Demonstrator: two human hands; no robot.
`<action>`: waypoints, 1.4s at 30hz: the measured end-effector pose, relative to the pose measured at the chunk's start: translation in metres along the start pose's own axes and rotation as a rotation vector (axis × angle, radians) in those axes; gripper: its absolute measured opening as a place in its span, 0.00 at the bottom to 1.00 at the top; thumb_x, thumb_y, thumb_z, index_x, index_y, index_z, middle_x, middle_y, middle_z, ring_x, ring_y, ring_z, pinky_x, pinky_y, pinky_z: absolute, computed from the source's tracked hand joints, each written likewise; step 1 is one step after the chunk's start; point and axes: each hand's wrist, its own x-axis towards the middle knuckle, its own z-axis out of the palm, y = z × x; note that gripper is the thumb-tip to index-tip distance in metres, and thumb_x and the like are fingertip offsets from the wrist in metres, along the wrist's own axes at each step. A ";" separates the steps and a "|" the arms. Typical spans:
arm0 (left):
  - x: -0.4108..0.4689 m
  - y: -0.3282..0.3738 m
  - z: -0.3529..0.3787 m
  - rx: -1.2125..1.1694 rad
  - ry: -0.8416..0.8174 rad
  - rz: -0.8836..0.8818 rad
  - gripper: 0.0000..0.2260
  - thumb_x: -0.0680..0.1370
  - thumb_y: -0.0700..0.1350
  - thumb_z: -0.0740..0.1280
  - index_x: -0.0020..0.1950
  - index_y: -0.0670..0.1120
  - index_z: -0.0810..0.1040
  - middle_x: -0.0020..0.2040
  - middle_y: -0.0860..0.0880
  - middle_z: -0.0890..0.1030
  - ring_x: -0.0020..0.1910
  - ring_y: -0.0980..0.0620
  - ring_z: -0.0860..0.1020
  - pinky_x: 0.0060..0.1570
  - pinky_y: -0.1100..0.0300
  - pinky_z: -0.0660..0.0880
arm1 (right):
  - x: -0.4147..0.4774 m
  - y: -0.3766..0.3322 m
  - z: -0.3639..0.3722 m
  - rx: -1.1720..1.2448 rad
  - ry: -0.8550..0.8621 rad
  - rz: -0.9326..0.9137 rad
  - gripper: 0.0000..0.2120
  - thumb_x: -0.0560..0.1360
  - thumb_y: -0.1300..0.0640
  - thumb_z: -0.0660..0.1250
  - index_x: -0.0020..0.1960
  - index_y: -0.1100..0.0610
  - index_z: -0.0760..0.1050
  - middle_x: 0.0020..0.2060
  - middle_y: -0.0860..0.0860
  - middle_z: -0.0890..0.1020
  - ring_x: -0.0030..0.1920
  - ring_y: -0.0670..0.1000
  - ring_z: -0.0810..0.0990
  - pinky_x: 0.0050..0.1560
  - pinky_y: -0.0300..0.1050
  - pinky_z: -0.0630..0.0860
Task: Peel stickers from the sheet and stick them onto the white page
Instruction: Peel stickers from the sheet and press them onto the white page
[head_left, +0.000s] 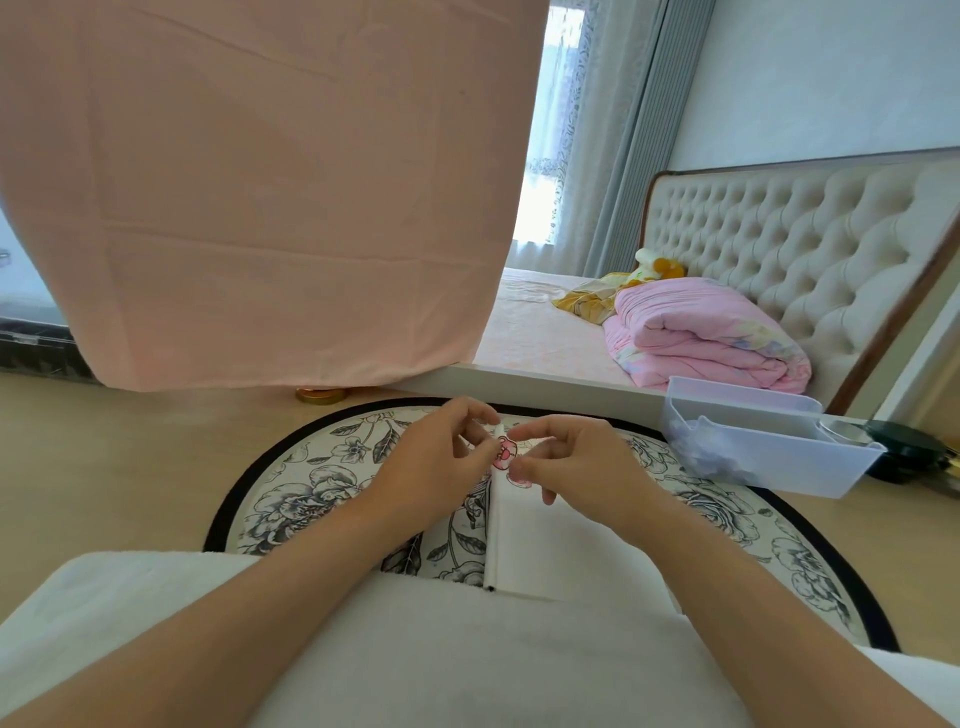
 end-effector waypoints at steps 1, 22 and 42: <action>0.000 0.000 0.000 0.007 0.010 0.006 0.06 0.77 0.47 0.70 0.51 0.58 0.79 0.41 0.57 0.82 0.35 0.54 0.77 0.35 0.62 0.74 | 0.001 0.001 0.000 -0.010 -0.014 -0.009 0.08 0.73 0.61 0.76 0.51 0.53 0.84 0.38 0.53 0.87 0.29 0.47 0.78 0.36 0.37 0.78; -0.004 0.000 0.006 -0.092 0.007 -0.122 0.02 0.75 0.49 0.74 0.43 0.54 0.83 0.34 0.59 0.80 0.31 0.61 0.73 0.34 0.68 0.70 | 0.001 0.007 0.009 -0.025 0.170 -0.067 0.04 0.72 0.62 0.72 0.41 0.56 0.85 0.31 0.51 0.85 0.25 0.40 0.75 0.29 0.33 0.70; -0.008 0.002 0.008 -0.098 0.134 -0.088 0.06 0.76 0.47 0.71 0.39 0.54 0.83 0.25 0.55 0.74 0.26 0.58 0.69 0.30 0.62 0.68 | -0.004 0.011 0.020 -0.540 0.443 -0.488 0.04 0.69 0.52 0.73 0.36 0.47 0.81 0.31 0.40 0.81 0.30 0.40 0.75 0.33 0.33 0.69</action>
